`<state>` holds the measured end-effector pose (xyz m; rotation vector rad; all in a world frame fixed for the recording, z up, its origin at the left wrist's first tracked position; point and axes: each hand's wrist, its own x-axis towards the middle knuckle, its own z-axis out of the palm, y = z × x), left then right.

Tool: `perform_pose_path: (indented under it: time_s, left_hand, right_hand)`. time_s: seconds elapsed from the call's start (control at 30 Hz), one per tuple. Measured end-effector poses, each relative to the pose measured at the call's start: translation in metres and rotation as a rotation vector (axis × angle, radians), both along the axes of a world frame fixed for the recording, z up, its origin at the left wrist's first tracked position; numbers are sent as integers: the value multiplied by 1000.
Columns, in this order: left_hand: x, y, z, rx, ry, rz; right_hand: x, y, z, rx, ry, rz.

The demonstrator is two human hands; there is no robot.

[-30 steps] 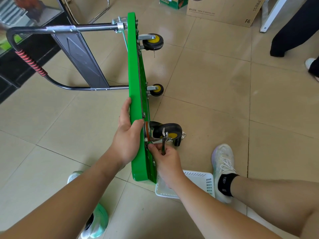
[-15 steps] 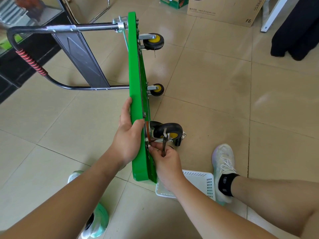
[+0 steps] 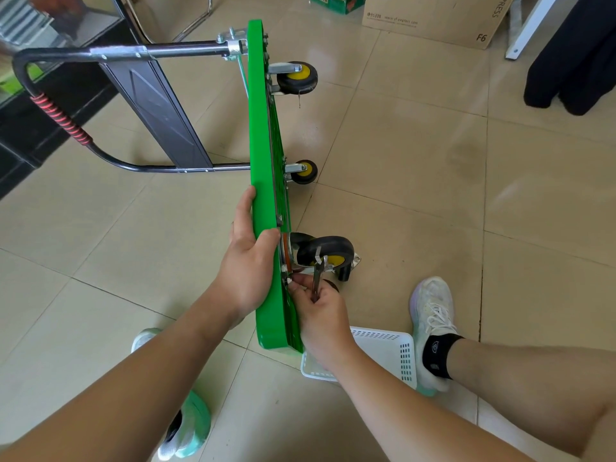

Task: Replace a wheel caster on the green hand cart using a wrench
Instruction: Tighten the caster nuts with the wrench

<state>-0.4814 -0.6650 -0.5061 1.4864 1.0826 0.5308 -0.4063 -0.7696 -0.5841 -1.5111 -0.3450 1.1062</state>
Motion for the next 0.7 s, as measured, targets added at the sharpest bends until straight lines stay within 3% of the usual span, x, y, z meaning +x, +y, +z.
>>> perform_pose_path:
  time_s: [0.7]
  left_hand:
    - [1,-1,3,-3,8,-5]
  right_hand:
    - [1,-2,-1,9,-140,47]
